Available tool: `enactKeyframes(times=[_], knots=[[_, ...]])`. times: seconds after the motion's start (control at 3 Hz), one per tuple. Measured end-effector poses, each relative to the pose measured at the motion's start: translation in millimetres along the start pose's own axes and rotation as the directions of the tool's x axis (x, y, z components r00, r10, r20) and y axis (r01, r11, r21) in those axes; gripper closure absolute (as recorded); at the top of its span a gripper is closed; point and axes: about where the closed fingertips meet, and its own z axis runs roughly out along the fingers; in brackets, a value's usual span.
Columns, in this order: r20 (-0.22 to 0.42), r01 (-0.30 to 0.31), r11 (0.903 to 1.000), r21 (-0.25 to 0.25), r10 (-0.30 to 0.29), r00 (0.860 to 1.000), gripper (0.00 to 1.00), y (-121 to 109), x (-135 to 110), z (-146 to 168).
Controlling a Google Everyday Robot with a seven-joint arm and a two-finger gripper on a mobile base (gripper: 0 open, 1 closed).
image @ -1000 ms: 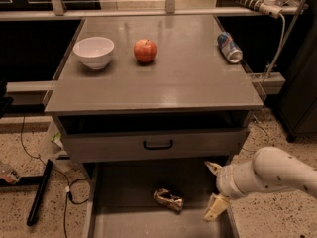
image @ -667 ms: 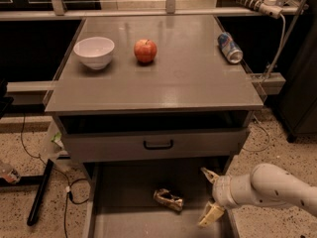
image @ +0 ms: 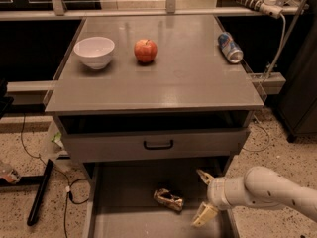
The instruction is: Pick orange can from middle drawer and place on counter
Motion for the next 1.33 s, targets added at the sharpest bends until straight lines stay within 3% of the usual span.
enactKeyframes(times=[0.67,1.33], knots=[[0.141,-0.116,0.9931,0.014,0.113,0.983,0.00,-5.6,4.1,65.6],[0.128,-0.171,0.9852,0.001,0.170,0.977,0.00,3.1,24.6,117.3]])
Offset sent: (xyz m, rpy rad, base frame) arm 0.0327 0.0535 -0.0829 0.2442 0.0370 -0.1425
